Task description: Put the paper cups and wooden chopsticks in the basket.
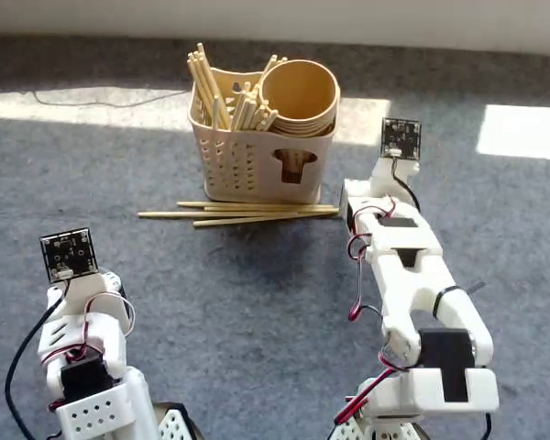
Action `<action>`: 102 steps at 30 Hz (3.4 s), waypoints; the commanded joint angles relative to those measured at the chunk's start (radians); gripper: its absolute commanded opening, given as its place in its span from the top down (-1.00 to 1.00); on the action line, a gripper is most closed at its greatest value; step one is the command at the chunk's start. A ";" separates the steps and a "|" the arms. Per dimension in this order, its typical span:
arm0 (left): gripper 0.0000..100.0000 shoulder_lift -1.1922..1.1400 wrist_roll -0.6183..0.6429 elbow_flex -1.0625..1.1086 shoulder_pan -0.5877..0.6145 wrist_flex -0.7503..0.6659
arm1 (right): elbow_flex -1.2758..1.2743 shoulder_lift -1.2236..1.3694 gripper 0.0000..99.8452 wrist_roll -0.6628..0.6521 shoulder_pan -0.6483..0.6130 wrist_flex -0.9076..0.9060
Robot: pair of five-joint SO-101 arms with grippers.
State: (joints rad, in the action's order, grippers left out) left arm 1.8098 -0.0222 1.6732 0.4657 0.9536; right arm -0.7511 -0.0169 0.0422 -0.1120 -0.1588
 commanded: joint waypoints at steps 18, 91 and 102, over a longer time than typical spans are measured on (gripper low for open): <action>0.99 0.007 -0.005 0.013 0.010 0.003 | 0.042 0.157 0.99 -0.014 -0.110 0.025; 0.98 0.007 -0.006 0.015 0.010 0.008 | 0.757 0.354 0.65 -0.451 -0.728 -0.888; 0.98 0.007 -0.006 0.015 0.008 0.008 | 0.794 0.461 0.65 -0.446 -0.674 -0.886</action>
State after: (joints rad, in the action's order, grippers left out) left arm 1.8098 -0.0222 1.6747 0.4657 0.9597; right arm 0.0023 0.4465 -0.3997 -0.8178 -1.0641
